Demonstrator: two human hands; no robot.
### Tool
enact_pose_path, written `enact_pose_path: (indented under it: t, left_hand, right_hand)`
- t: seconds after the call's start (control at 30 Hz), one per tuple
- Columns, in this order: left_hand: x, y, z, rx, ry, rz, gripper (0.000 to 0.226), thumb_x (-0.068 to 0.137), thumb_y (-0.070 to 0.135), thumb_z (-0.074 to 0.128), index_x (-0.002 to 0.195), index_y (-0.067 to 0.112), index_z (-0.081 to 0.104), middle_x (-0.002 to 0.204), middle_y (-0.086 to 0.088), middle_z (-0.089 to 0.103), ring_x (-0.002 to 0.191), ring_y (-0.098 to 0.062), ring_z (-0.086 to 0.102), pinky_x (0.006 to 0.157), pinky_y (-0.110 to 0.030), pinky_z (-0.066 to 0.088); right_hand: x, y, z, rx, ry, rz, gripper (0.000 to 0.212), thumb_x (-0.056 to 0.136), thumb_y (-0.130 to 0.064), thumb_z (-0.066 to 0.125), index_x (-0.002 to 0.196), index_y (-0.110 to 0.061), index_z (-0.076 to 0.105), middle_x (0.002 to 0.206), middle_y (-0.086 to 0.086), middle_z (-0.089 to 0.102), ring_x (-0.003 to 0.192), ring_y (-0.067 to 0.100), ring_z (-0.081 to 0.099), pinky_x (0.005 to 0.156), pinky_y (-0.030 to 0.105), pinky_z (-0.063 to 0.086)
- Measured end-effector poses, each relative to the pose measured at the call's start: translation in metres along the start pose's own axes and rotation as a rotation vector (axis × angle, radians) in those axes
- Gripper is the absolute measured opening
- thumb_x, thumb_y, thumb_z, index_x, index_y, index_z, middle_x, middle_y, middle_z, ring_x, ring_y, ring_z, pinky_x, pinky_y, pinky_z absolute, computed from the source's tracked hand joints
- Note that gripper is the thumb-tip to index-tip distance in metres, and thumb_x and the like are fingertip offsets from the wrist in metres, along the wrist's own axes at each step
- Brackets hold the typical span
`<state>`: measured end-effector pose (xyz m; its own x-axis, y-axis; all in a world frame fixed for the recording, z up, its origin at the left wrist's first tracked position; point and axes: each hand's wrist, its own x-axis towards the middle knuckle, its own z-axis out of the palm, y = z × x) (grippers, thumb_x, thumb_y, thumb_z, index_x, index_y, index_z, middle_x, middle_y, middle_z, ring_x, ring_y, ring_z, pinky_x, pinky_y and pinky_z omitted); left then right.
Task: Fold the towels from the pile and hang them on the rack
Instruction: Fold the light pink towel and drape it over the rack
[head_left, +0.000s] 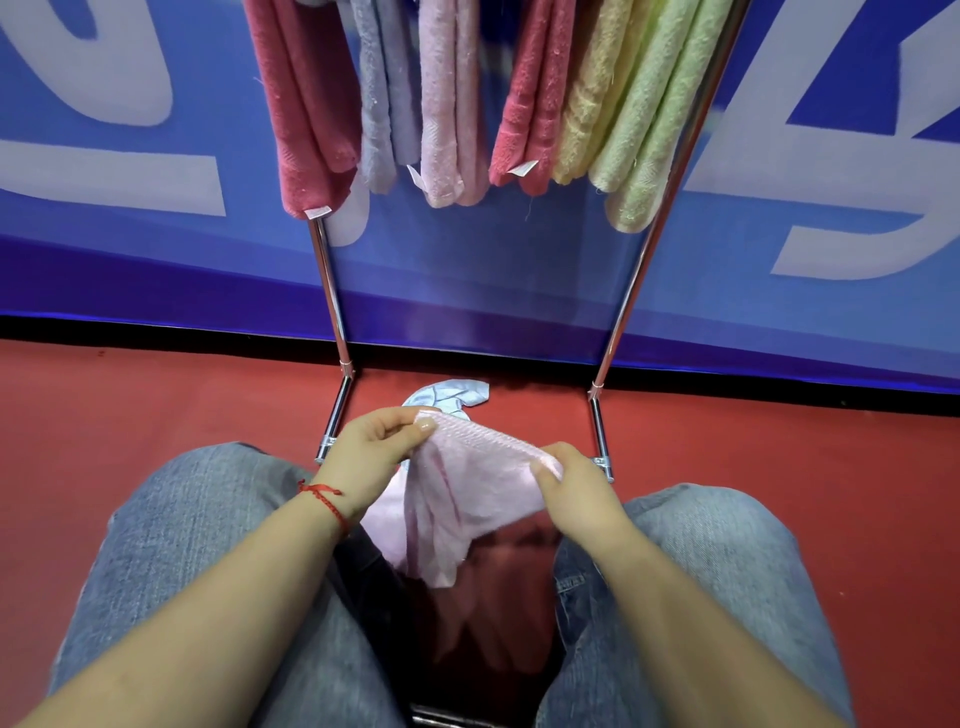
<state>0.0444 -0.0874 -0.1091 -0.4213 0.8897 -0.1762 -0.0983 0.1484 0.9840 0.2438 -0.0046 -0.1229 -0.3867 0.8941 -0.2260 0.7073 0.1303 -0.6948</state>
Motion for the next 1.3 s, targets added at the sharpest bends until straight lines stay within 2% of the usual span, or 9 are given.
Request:
enact_pose_path:
  t: [0.1, 0.23, 0.47, 0.6, 0.7, 0.83, 0.97, 1.13, 1.3]
  left_hand:
    - [-0.008, 0.001, 0.000, 0.061, 0.005, 0.004, 0.013, 0.086, 0.008, 0.061, 0.087, 0.016, 0.071, 0.086, 0.000, 0.072, 0.085, -0.013, 0.063, 0.085, -0.022, 0.051]
    - [-0.016, 0.006, -0.002, 0.193, 0.041, 0.057, 0.010, 0.085, 0.006, 0.063, 0.085, 0.015, 0.068, 0.083, -0.005, 0.068, 0.076, -0.010, 0.059, 0.077, -0.019, 0.049]
    - [-0.019, 0.034, -0.004, 0.171, 0.166, 0.107, 0.004, 0.089, 0.005, 0.058, 0.088, 0.006, 0.062, 0.064, -0.005, 0.054, 0.036, 0.000, 0.049, 0.040, -0.009, 0.039]
    - [-0.009, 0.069, 0.003, -0.006, 0.243, 0.175, 0.005, 0.094, 0.007, 0.051, 0.092, 0.005, 0.055, 0.076, -0.012, 0.060, 0.051, -0.002, 0.064, 0.052, -0.013, 0.052]
    - [-0.007, 0.112, 0.006, -0.006, 0.261, 0.307, 0.010, 0.094, 0.008, 0.051, 0.099, 0.001, 0.057, 0.075, -0.009, 0.063, 0.054, 0.000, 0.064, 0.058, -0.013, 0.054]
    - [-0.017, 0.177, 0.011, -0.009, 0.281, 0.488, 0.009, 0.093, 0.008, 0.052, 0.087, 0.011, 0.059, 0.077, -0.008, 0.064, 0.056, 0.003, 0.064, 0.062, -0.012, 0.054]
    - [-0.036, 0.240, 0.014, 0.072, 0.415, 0.662, 0.009, 0.088, 0.018, 0.061, 0.095, 0.014, 0.065, 0.090, -0.008, 0.069, 0.082, -0.018, 0.066, 0.077, -0.033, 0.052]
    - [-0.058, 0.277, 0.020, 0.037, 0.473, 0.767, 0.008, 0.086, 0.020, 0.063, 0.093, 0.018, 0.067, 0.087, -0.001, 0.067, 0.077, -0.011, 0.059, 0.071, -0.030, 0.049]
    - [-0.058, 0.261, 0.019, -0.098, 0.328, 0.644, 0.013, 0.090, 0.009, 0.058, 0.102, 0.004, 0.062, 0.077, -0.007, 0.065, 0.051, 0.003, 0.061, 0.046, -0.007, 0.043]
  right_hand:
    - [0.003, 0.004, -0.003, 0.025, 0.053, 0.039, 0.021, 0.096, -0.025, 0.048, 0.079, -0.014, 0.048, 0.071, -0.004, 0.048, 0.077, 0.020, 0.045, 0.060, 0.025, 0.023]
    - [0.002, 0.009, -0.006, 0.054, 0.140, 0.035, 0.025, 0.092, -0.028, 0.056, 0.073, -0.014, 0.047, 0.062, -0.007, 0.043, 0.066, 0.018, 0.042, 0.059, 0.028, 0.023]
    - [-0.009, -0.022, -0.032, 0.480, 0.193, -0.018, 0.022, 0.094, -0.018, 0.054, 0.075, -0.010, 0.046, 0.059, 0.006, 0.057, 0.044, 0.004, 0.060, 0.050, 0.019, 0.051]
    - [-0.017, -0.055, -0.069, 0.399, 0.227, -0.158, 0.021, 0.081, -0.021, 0.072, 0.073, -0.007, 0.059, 0.047, 0.000, 0.060, 0.043, 0.005, 0.056, 0.060, 0.028, 0.049]
    - [-0.025, -0.084, -0.103, 0.303, 0.243, -0.267, 0.024, 0.072, -0.023, 0.080, 0.072, -0.012, 0.059, 0.060, -0.001, 0.061, 0.053, 0.007, 0.051, 0.058, 0.024, 0.043]
    - [-0.036, -0.129, -0.146, 0.291, 0.387, -0.422, 0.022, 0.075, -0.025, 0.076, 0.067, -0.015, 0.058, 0.067, 0.005, 0.060, 0.064, 0.015, 0.050, 0.069, 0.041, 0.051]
    - [-0.059, -0.183, -0.185, 0.426, 0.575, -0.558, 0.033, 0.083, -0.025, 0.069, 0.060, -0.018, 0.047, 0.053, -0.002, 0.049, 0.047, 0.009, 0.054, 0.060, 0.043, 0.053]
    - [-0.076, -0.218, -0.206, 0.551, 0.644, -0.666, 0.021, 0.088, -0.015, 0.064, 0.070, -0.014, 0.052, 0.057, -0.001, 0.062, 0.058, 0.011, 0.065, 0.067, 0.032, 0.054]
    - [-0.076, -0.207, -0.203, 0.494, 0.666, -0.680, 0.023, 0.088, -0.016, 0.063, 0.067, -0.023, 0.056, 0.062, -0.006, 0.061, 0.063, 0.010, 0.064, 0.061, 0.018, 0.048]
